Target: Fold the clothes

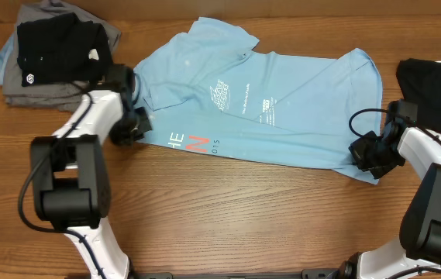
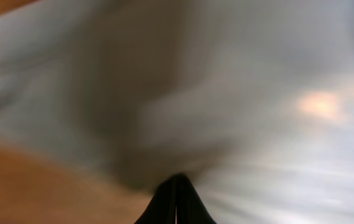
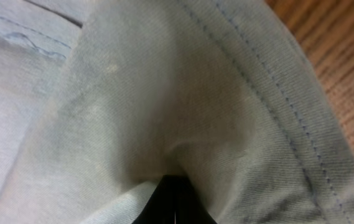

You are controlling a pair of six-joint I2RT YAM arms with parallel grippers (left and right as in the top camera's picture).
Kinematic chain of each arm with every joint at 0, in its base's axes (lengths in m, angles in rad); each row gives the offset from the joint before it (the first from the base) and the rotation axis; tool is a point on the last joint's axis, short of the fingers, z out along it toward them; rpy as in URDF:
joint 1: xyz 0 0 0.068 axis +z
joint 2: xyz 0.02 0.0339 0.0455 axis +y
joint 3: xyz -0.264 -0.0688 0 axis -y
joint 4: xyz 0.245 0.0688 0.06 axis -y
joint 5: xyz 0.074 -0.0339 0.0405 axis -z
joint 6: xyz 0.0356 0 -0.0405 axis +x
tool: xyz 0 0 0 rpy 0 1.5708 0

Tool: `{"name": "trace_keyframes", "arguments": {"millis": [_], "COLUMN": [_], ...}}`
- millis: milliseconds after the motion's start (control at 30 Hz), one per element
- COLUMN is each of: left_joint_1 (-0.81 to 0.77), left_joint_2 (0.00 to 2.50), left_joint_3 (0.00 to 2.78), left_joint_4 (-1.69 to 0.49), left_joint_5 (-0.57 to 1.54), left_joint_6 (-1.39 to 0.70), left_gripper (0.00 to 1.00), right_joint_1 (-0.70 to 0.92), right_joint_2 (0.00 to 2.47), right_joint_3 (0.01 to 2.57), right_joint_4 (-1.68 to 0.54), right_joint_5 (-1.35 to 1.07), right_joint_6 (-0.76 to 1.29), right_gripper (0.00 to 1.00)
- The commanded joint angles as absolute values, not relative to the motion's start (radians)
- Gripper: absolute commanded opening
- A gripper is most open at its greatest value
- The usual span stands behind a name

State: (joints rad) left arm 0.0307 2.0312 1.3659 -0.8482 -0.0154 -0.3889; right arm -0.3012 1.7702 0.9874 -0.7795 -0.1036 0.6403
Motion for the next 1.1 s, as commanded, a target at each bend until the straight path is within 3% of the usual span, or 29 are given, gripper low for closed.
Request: {"name": "trace_keyframes", "arguments": {"millis": [0, 233, 400, 633, 800, 867, 933, 1000, 1067], "left_joint_1": [0.112, 0.138, 0.129, 0.086, -0.009, -0.037, -0.055, -0.066, -0.066], "left_joint_2": [2.032, 1.959, 1.842, 1.673, 1.693, 1.732, 1.776, 1.852, 1.901], "left_joint_3": [1.352, 1.352, 1.352, 1.352, 1.352, 1.352, 1.352, 1.352, 1.352], "left_joint_4": [-0.905, -1.025, -1.101, -1.033, -0.869, -0.837, -0.827, -0.837, -0.837], "left_joint_5": [-0.068, -0.052, -0.053, 0.004, 0.082, 0.082, 0.082, 0.086, 0.087], "left_joint_6": [-0.451, -0.459, -0.494, -0.442, -0.366, -0.367, -0.366, -0.366, -0.366], "left_gripper": [0.04, 0.04, 0.04, 0.04, 0.05, 0.18, 0.2, 0.05, 0.04], "right_joint_1": [-0.316, -0.316, -0.318, -0.317, -0.314, -0.314, -0.314, -0.314, -0.313], "right_joint_2": [1.816, 1.79, 1.691, 1.446, 1.332, 1.332, 1.333, 1.333, 1.333], "right_joint_3": [0.958, 0.983, 0.984, 0.984, 0.984, 0.984, 0.984, 0.983, 0.982], "right_joint_4": [-0.813, -0.88, -0.97, -1.019, -0.876, -0.868, -0.879, -0.91, -0.929], "right_joint_5": [-0.019, -0.014, 0.082, 0.163, -0.247, -0.311, -0.32, -0.321, -0.319], "right_joint_6": [0.658, 0.664, 0.794, 0.888, 0.63, 0.62, 0.619, 0.596, 0.593], "right_gripper": [0.04, 0.04, 0.04, 0.04, 0.29, 0.42, 0.51, 0.32, 0.15]}}
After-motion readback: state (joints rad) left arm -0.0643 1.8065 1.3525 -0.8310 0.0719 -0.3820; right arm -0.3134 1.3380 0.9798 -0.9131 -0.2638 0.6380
